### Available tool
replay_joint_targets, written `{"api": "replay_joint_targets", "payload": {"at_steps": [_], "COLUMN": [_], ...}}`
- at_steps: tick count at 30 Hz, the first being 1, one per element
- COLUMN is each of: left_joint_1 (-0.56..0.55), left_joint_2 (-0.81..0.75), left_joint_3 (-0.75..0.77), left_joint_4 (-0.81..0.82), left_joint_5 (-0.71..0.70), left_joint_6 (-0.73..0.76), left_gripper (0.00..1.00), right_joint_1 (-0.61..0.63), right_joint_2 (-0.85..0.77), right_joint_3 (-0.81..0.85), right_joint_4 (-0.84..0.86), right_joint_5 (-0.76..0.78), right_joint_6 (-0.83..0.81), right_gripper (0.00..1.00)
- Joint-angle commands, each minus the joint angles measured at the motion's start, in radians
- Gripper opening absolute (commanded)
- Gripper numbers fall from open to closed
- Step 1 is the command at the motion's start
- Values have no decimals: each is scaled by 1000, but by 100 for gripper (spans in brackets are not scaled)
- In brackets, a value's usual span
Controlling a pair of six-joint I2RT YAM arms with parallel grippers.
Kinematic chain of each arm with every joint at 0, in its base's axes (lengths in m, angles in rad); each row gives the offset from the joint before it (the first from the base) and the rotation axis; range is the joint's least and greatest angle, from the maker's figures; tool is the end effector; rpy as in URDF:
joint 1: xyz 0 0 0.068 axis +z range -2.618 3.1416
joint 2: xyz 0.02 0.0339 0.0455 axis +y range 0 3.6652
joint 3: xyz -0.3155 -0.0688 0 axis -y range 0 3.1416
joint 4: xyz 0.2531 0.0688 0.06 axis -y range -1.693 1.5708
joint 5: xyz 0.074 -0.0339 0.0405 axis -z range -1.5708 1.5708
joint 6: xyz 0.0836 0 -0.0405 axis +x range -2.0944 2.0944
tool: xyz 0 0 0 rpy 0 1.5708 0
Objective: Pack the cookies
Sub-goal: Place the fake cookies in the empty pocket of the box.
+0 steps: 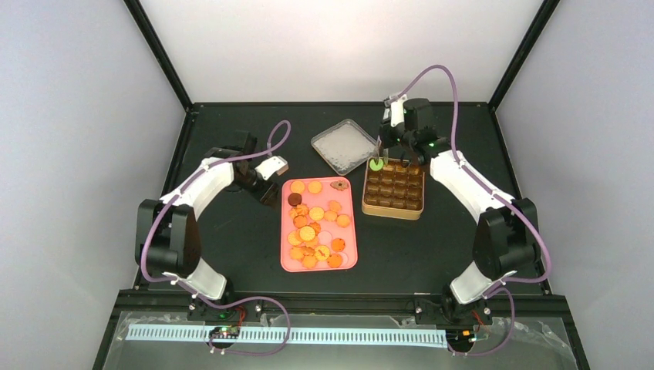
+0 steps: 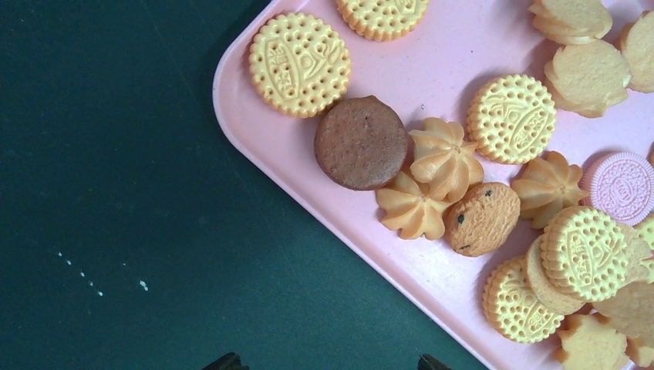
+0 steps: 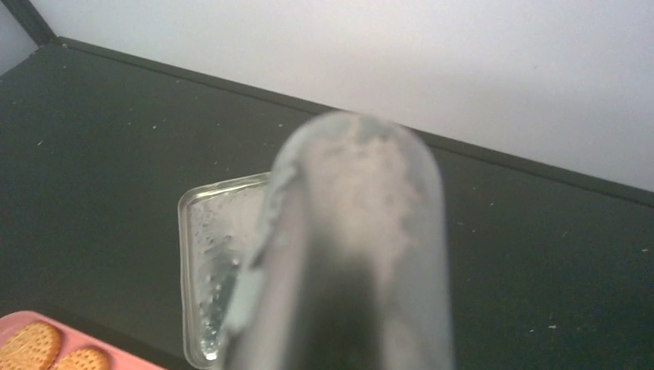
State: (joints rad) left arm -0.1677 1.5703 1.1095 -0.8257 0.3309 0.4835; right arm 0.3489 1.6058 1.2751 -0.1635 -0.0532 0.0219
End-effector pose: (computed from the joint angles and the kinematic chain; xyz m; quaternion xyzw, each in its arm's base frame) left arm 0.3072 -0.0796 0.2233 0.3344 0.9176 -0.1390 0.1636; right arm 0.4012 0.1507 0.3287 -0.1532 0.8446 0.1169 0.4995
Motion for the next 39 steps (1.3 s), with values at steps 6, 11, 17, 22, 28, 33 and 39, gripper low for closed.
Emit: {"api": "replay_joint_targets", "payload": {"at_steps": [6, 11, 17, 22, 28, 33, 39], "left_joint_1": [10, 11, 10, 10, 12, 13, 13], "left_joint_2": [-19, -17, -12, -9, -2, 1, -6], "left_joint_3": [43, 47, 49, 49, 50, 54, 55], "left_joint_4": [-24, -20, -13, -6, -3, -3, -6], "left_joint_5": [17, 17, 16, 14, 13, 13, 13], "left_joint_6": [12, 9, 3, 1, -2, -3, -1], "left_gripper": [60, 60, 60, 59, 59, 59, 59], "right_joint_1": [-1, 1, 1, 2, 17, 19, 21], "right_joint_2": [3, -9, -33, -41, -64, -72, -60], "right_joint_3": [-12, -7, -5, -12, -30, -39, -38], "right_joint_4": [28, 22, 22, 22, 31, 44, 42], "right_joint_5": [-86, -99, -123, -160, -177, -205, -197], "right_joint_6": [29, 24, 21, 29, 40, 57, 60], "right_gripper": [29, 27, 26, 26, 25, 25, 25]}}
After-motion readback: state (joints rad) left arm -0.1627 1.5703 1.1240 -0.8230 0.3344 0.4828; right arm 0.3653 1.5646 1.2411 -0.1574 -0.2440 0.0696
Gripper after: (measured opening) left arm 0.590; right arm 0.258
